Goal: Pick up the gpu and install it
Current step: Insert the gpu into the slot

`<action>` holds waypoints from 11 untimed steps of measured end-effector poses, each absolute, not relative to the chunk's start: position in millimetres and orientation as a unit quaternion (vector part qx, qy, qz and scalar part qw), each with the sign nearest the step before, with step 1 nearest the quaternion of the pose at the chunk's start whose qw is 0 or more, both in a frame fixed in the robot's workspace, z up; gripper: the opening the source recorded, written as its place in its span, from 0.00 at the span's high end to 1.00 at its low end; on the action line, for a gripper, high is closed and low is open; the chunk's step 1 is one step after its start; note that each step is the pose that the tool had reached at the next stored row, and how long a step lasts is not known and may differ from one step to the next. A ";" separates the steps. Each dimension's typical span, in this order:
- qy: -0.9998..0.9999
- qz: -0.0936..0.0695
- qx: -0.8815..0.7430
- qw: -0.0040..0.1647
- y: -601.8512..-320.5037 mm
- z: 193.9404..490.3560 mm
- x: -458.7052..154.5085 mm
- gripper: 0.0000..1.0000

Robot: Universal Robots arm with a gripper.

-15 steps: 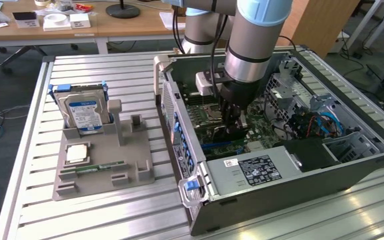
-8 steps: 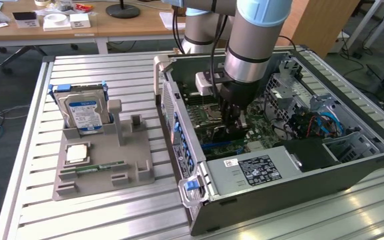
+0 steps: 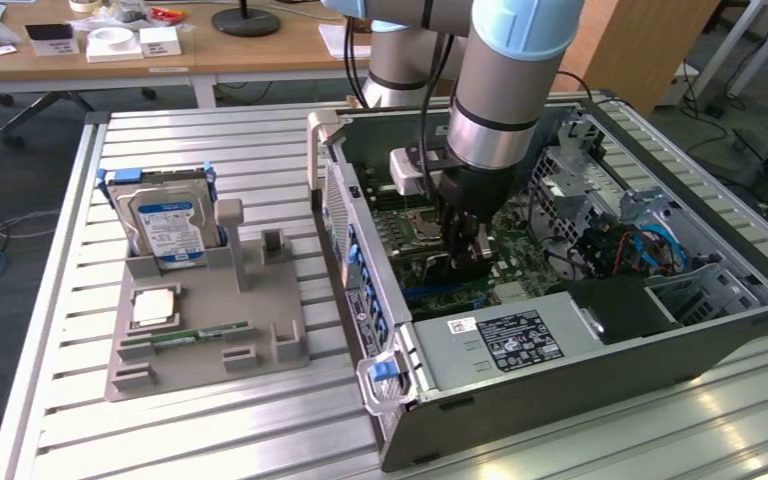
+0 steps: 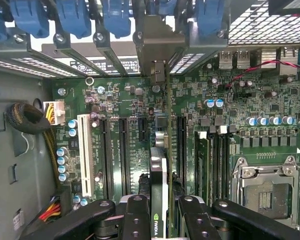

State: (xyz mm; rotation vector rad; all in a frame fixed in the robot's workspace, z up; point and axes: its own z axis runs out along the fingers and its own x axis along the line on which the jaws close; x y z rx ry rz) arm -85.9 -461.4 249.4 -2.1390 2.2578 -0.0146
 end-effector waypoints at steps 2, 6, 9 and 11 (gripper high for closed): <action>0.726 -0.003 -0.688 0.017 -461.4 249.3 -85.9 0.73; 0.726 -0.002 -0.688 0.018 -461.4 248.5 -85.8 0.73; 0.726 -0.002 -0.688 0.018 -461.4 246.9 -85.8 0.73; 0.726 -0.002 -0.688 0.018 -461.5 246.2 -85.9 0.73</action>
